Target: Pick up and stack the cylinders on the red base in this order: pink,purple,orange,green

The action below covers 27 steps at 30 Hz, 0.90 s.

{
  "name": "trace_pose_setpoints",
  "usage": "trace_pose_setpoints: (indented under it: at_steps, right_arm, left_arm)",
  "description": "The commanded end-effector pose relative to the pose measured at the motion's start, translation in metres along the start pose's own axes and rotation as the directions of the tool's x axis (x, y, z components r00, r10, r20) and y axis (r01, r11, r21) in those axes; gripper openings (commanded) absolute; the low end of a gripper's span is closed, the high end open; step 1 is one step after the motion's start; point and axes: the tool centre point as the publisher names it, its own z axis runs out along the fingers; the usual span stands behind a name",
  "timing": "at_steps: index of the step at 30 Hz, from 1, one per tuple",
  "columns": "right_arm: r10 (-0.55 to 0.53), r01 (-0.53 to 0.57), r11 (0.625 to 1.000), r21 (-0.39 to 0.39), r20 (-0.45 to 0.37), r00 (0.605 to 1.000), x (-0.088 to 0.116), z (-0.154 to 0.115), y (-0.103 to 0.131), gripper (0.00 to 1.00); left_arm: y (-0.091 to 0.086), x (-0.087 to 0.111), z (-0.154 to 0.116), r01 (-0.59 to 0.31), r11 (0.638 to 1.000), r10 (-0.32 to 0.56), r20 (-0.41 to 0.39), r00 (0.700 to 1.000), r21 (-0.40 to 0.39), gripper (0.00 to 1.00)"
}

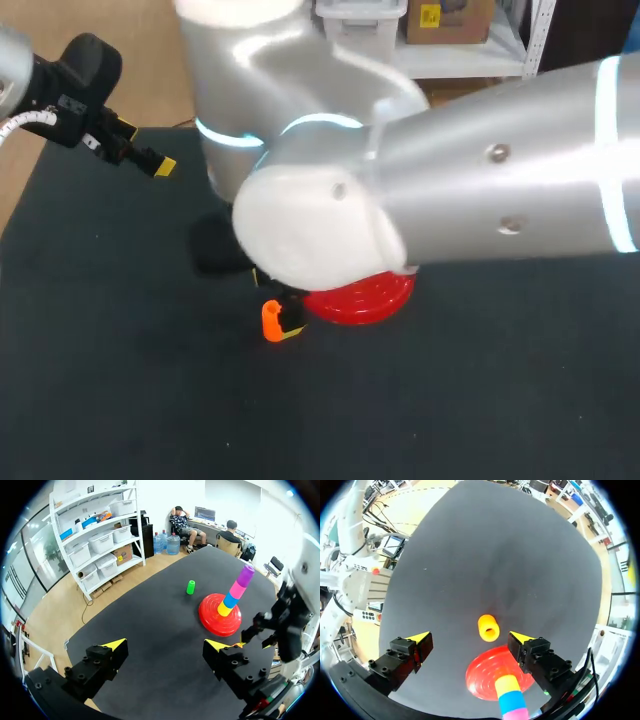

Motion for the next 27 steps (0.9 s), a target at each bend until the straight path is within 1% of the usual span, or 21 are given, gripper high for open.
trace_pose_setpoints:
  at_steps: [1,6,11,12,13,14,15,17,18,20,21,22,24,27]
  right_arm:
    - [0.006,-0.007,0.999,-0.042,-0.014,1.0,-0.003,0.014,-0.013,1.0]
    - [0.017,-0.019,0.998,-0.068,-0.019,1.0,0.0,0.021,-0.015,1.0]
    - [0.024,-0.026,0.996,-0.083,-0.026,0.999,0.002,0.028,-0.011,0.87]
    - [0.026,-0.028,0.996,-0.086,-0.03,0.999,0.002,0.029,-0.011,0.8]
    - [0.029,-0.031,0.996,-0.089,-0.03,0.999,0.002,0.031,-0.01,0.77]
    - [0.03,-0.033,0.995,-0.09,-0.031,0.999,0.002,0.032,-0.01,0.71]
    - [0.031,-0.034,0.995,-0.091,-0.032,0.999,0.002,0.034,-0.01,0.63]
    - [0.033,-0.036,0.995,-0.094,-0.033,0.999,0.002,0.036,-0.01,0.56]
    - [0.035,-0.038,0.995,-0.095,-0.034,0.999,0.001,0.037,-0.01,0.49]
    - [0.037,-0.04,0.995,-0.096,-0.035,0.999,0.001,0.038,-0.01,0.44]
    - [0.042,-0.046,0.994,-0.097,-0.039,0.998,0.001,0.039,-0.01,0.38]
    - [0.046,-0.05,0.994,-0.098,-0.047,0.998,0.001,0.039,-0.01,0.18]
    - [0.055,-0.06,0.993,-0.099,-0.053,0.997,0.001,0.04,-0.011,0.0]
    - [0.079,-0.085,0.991,-0.099,-0.058,0.995,0.005,0.038,-0.011,0.0]
  left_arm:
    - [0.0,0.0,0.0,0.0,1.0,0.0,-0.002,1.0,-0.001,1.0]
    - [0.0,0.0,0.0,0.0,1.0,0.0,-0.002,1.0,-0.001,1.0]
    - [0.0,0.0,0.0,0.0,1.0,0.0,-0.002,1.0,-0.001,1.0]
    - [0.0,0.0,0.0,0.0,1.0,0.0,-0.002,1.0,-0.001,1.0]
    - [0.0,0.0,0.0,0.0,1.0,0.0,-0.002,1.0,-0.001,1.0]
    - [0.0,0.0,0.0,0.0,1.0,0.0,-0.002,1.0,-0.001,1.0]
    - [0.0,0.0,0.0,0.0,1.0,0.0,-0.002,1.0,-0.001,1.0]
    - [0.0,0.0,0.0,0.0,1.0,0.0,-0.002,1.0,-0.001,1.0]
    - [0.0,0.0,0.0,0.0,1.0,0.0,-0.002,1.0,-0.001,1.0]
    - [0.0,0.0,0.0,0.0,1.0,0.0,-0.002,1.0,-0.001,1.0]
    - [0.0,0.0,0.0,0.0,1.0,0.0,-0.002,1.0,-0.001,1.0]
    - [0.0,0.0,0.0,0.0,1.0,0.0,-0.002,1.0,-0.001,1.0]
    - [0.0,0.0,0.0,0.0,1.0,0.0,-0.002,1.0,-0.001,1.0]
    - [0.0,0.0,0.0,0.0,1.0,0.0,-0.002,1.0,-0.001,1.0]
